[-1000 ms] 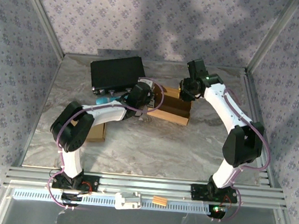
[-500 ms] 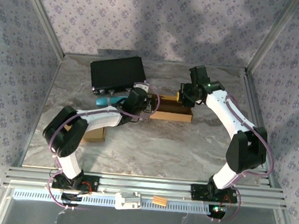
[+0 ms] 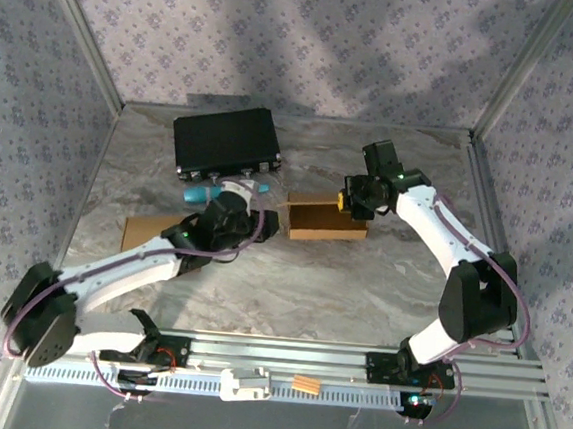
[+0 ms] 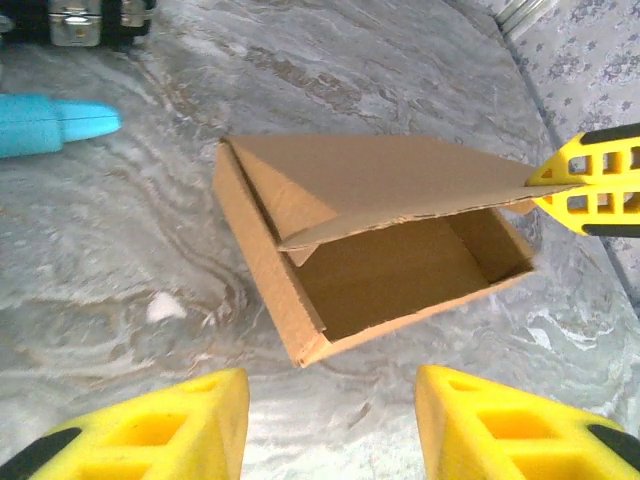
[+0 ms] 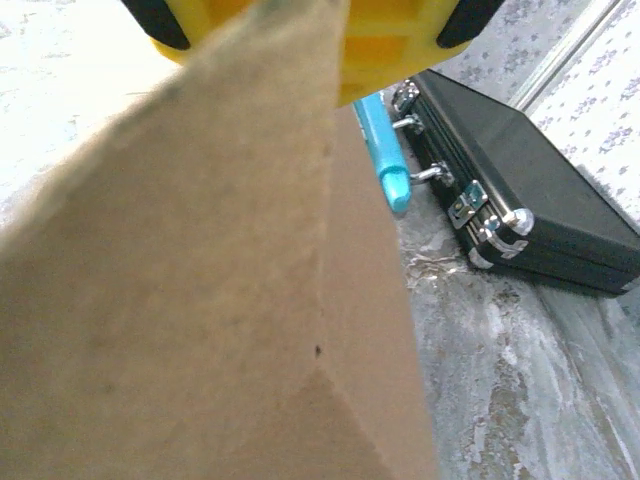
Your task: Fold the paper box
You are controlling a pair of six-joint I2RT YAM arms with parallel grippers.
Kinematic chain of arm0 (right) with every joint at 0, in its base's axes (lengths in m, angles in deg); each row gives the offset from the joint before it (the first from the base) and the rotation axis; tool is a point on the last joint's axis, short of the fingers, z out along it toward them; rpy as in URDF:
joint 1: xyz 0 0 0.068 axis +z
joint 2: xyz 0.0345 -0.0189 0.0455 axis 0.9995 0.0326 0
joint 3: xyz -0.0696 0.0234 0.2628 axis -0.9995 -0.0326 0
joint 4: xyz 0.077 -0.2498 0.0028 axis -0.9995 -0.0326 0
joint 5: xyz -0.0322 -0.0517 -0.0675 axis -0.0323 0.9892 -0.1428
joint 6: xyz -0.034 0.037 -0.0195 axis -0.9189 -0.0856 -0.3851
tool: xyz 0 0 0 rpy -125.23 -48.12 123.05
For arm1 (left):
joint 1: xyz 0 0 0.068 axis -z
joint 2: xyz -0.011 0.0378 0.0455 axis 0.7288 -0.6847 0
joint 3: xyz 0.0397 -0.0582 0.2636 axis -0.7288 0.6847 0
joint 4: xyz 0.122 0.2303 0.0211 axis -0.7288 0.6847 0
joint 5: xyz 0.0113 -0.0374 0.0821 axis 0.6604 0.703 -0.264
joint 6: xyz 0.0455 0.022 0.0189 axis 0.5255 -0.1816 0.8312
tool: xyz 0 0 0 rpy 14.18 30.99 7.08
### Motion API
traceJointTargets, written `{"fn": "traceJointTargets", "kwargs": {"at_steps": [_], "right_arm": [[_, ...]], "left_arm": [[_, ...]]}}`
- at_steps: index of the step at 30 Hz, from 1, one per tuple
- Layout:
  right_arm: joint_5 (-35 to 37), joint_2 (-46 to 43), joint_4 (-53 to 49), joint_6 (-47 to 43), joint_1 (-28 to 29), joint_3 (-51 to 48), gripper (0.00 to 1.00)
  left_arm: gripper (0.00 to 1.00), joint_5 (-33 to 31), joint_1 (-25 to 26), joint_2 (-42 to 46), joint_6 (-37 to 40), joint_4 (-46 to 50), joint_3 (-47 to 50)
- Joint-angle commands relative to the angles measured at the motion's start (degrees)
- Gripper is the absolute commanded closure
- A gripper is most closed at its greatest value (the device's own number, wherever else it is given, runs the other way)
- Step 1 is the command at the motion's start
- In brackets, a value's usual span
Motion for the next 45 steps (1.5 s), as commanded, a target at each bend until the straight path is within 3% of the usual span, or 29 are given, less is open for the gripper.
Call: {"fn": "traceJointTargets", "kwargs": {"at_steps": [1, 7, 12, 16, 22, 26, 32, 38, 42, 45], "right_arm": [[-0.97, -1.9, -0.27, -3.94, 0.03, -2.81, 1.0], [-2.29, -3.18, 4.27, -10.76, 0.28, -10.04, 1.0], [-3.03, -2.82, 10.16, -13.65, -0.23, -13.49, 1.0], [-2.47, -2.7, 9.14, -14.54, -0.16, -13.22, 1.0], [-2.79, -2.31, 4.45, -15.96, -0.21, -14.06, 0.95], [-3.32, -1.8, 3.33, -17.96, -0.4, -13.76, 0.88], [-5.61, 1.06, 0.0, -21.43, -0.67, -11.53, 0.86], [-6.42, 0.89, -3.11, -26.6, -1.61, -9.31, 0.66], [-6.2, 0.03, -11.12, -38.64, -2.7, -2.58, 0.44], [-5.41, -2.74, -16.47, -48.73, -3.74, 1.47, 0.37]], "left_arm": [[0.52, -0.26, -1.56, 3.79, -3.84, 7.63, -1.4], [0.5, 6.14, -7.0, 0.66, -10.57, 7.86, -4.54], [0.5, 9.2, -8.18, -5.68, -12.74, 4.18, -7.89], [0.5, 12.88, -9.06, -11.65, -16.01, 0.71, -9.43], [0.49, 14.77, -8.96, -20.25, -16.64, 5.7, -14.32], [0.48, 16.53, -9.14, -24.56, -16.96, -0.34, -13.68], [0.48, 20.48, -9.02, -31.54, -17.17, -5.46, -14.33], [0.53, 19.22, -8.43, -32.21, -17.7, -5.48, -12.25], [0.59, 18.62, -8.43, -32.33, -17.08, -5.12, -11.6], [0.62, 18.57, -8.6, -32.24, -16.26, -4.99, -11.42]]}}
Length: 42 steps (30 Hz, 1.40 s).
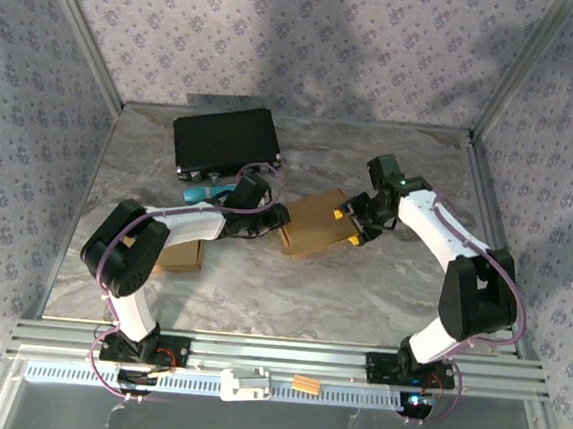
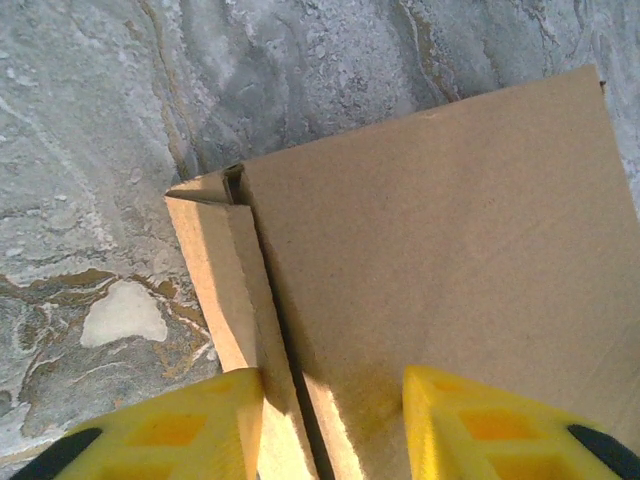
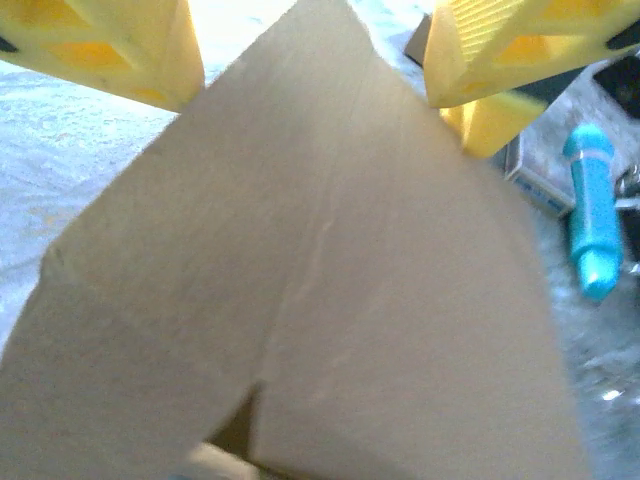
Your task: Fold the paper box
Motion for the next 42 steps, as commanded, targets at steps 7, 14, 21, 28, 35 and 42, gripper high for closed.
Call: {"fn": "traceJointTargets", "kwargs": {"at_steps": [7, 14, 21, 28, 35, 42], "right_arm": [[-1.77, -3.0, -15.26, -27.88, -7.18, 10.38, 0.35], [2.6, 11.04, -16.18, -45.4, -8.78, 19.56, 0.38], [-0.21, 23.55, -14.4, -53.69, -8.71, 23.93, 0.35], [-2.52, 26.38, -11.11, -53.27, -9.28, 21.59, 0.41], [-1.71, 26.24, -8.71, -51.61, -9.13, 17.17, 0.53], [-0.67, 24.8, -7.88, -50.67, -9.01, 15.95, 0.59]], "left_arm": [[0.67, 1.08, 0.14, -0.38, 1.72, -0.45, 1.19], [0.68, 1.0, 0.14, -0.49, 3.0, 0.86, 1.34], [0.67, 1.16, 0.05, -1.15, 3.94, 1.21, 0.62], [0.67, 2.0, -0.42, -2.03, 4.83, 1.13, -0.23], [0.66, 2.34, -1.69, -2.28, 7.06, 0.56, -1.2], [0.55, 1.4, -1.39, 4.07, 8.63, 6.12, -1.31]]}}
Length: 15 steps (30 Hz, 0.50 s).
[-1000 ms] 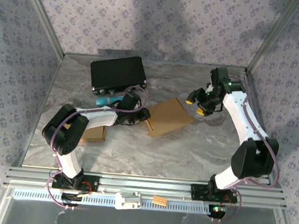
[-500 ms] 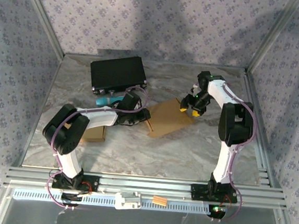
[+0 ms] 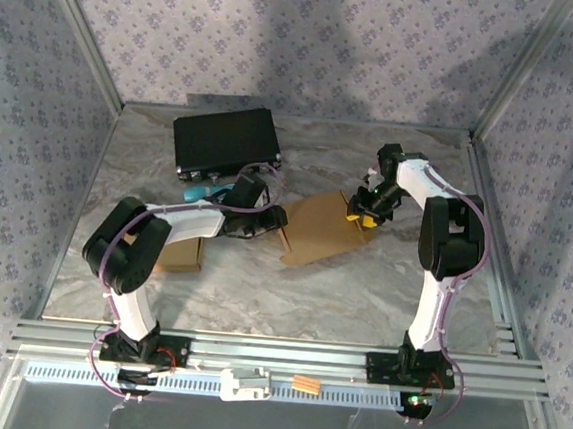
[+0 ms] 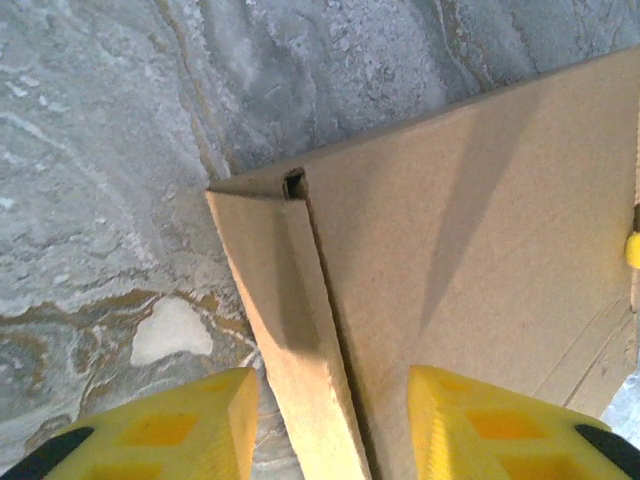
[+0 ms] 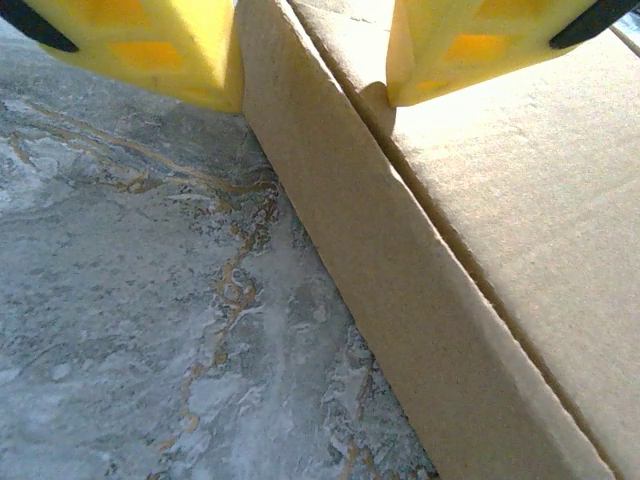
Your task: Fold the paper box
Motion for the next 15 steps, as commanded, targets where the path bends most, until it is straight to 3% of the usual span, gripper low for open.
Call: {"fn": "traceJointTargets", "kwargs": {"at_steps": [1, 10, 15], "right_arm": [[0.52, -1.62, -0.09, 0.93, 0.07, -0.72, 0.6], [-2.33, -4.72, 0.35, 2.2, 1.42, -3.21, 0.63], [-1.67, -6.54, 0.66, 1.67, 0.85, -4.09, 0.57]], "left_arm": [[0.54, -0.03, 0.09, 5.66, 1.35, 3.26, -0.09], [0.57, 4.73, 0.3, 4.53, -2.06, -2.0, 2.99], [0.58, 1.37, 1.35, 2.95, -2.42, 4.02, 0.69]]}}
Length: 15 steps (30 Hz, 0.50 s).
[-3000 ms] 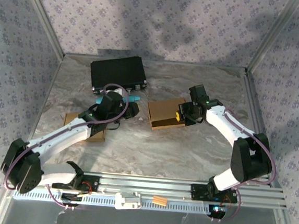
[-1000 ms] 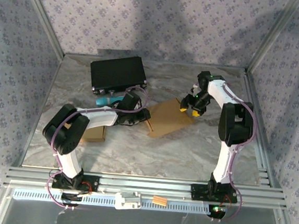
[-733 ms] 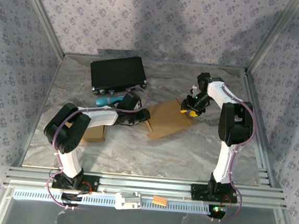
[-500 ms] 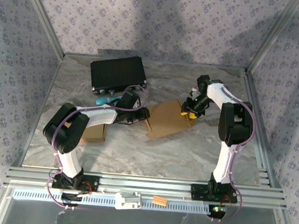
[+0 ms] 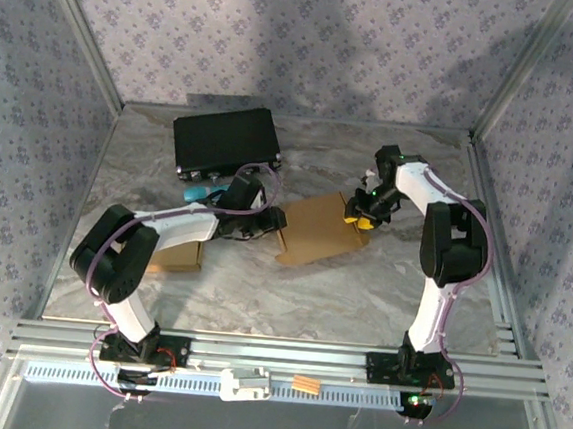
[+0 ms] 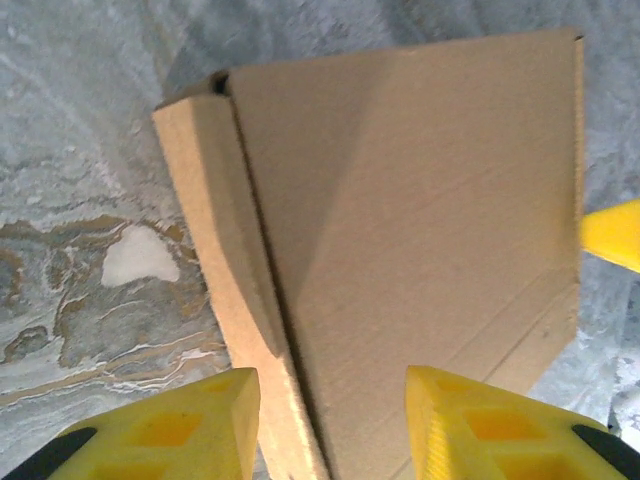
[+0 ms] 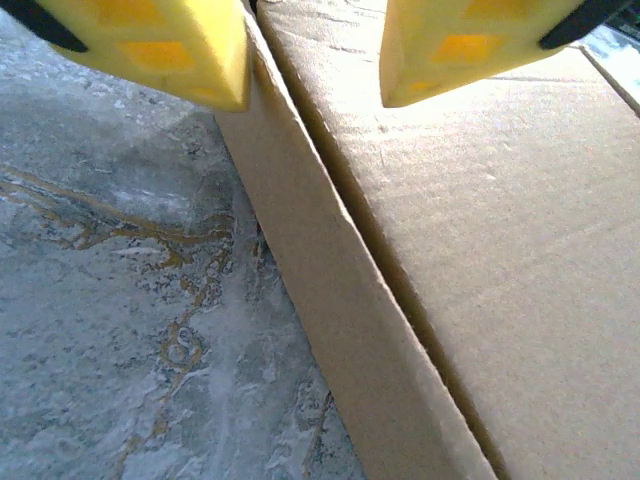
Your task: Fold the paper box
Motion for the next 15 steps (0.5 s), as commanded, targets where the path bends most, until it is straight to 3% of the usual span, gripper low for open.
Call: {"fn": "traceJointTargets", "kwargs": {"at_steps": [1, 5, 15], "right_arm": [[0.06, -3.42, 0.38, -0.48, -0.86, -1.15, 0.53], [-3.25, -3.8, 2.76, -1.57, -2.78, -1.54, 0.44], [-8.03, 0.21, 7.8, 0.08, -5.07, -1.69, 0.41]], "left_arm": [[0.58, -1.27, 0.92, -0.83, -0.73, 2.84, -1.55], [0.59, -0.64, 1.56, -1.93, -1.23, 1.23, -1.9], [0.7, -1.86, 1.76, -2.38, -4.57, -6.26, 2.29]]}}
